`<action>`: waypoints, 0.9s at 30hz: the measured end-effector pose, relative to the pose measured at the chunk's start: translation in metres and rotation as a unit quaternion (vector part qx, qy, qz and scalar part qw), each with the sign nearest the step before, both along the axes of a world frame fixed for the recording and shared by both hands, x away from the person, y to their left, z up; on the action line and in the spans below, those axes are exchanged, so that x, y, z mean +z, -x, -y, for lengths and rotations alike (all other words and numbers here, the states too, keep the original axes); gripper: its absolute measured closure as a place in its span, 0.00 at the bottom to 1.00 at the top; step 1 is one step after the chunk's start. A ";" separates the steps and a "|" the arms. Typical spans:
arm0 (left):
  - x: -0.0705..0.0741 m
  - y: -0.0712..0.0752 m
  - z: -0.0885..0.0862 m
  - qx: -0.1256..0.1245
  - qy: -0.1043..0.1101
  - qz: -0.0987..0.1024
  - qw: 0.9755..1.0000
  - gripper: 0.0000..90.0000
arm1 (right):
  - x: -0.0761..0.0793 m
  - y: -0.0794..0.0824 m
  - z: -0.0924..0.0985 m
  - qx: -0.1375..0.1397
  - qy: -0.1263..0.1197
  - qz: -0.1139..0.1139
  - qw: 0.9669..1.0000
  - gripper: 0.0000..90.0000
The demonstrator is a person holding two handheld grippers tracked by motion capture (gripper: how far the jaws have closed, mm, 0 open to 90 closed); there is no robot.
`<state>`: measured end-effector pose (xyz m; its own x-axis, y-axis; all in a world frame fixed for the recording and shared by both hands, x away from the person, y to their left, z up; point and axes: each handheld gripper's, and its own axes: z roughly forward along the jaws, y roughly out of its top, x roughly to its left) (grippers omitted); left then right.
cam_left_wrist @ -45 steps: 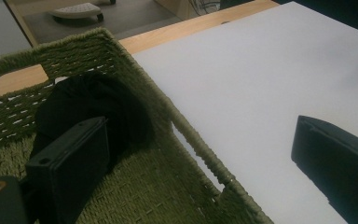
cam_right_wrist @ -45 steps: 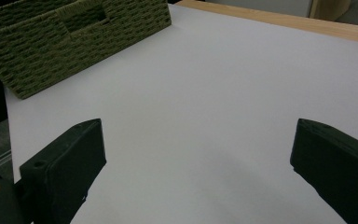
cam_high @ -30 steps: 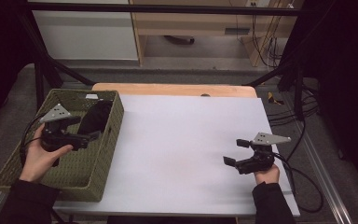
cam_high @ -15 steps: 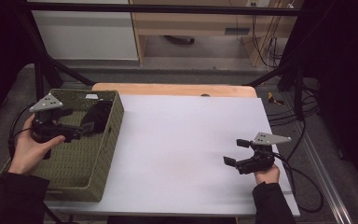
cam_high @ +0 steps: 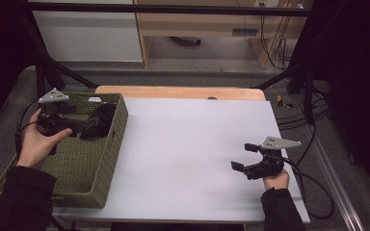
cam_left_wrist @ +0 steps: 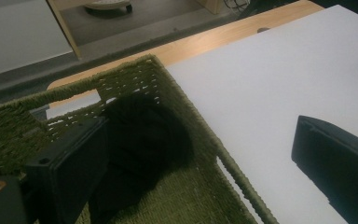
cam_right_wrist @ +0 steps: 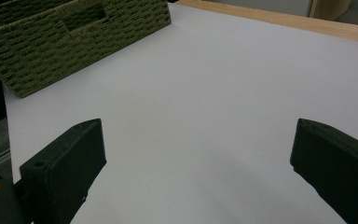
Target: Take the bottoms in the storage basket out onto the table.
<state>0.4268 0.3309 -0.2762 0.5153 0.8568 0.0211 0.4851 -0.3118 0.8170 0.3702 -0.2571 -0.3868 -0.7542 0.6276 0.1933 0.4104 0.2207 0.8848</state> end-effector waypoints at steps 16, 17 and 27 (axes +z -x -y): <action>-0.013 -0.025 0.006 0.013 -0.004 -0.018 1.000 0.05 | -0.001 -0.001 -0.001 -0.001 0.004 -0.001 1.000 0.04; -0.014 -0.028 0.006 0.014 -0.009 -0.019 1.000 0.05 | -0.001 -0.001 -0.001 0.000 0.004 -0.002 1.000 0.04; -0.022 -0.043 0.005 0.022 -0.012 -0.022 0.999 0.05 | 0.000 0.000 0.000 0.000 0.002 -0.001 1.000 0.04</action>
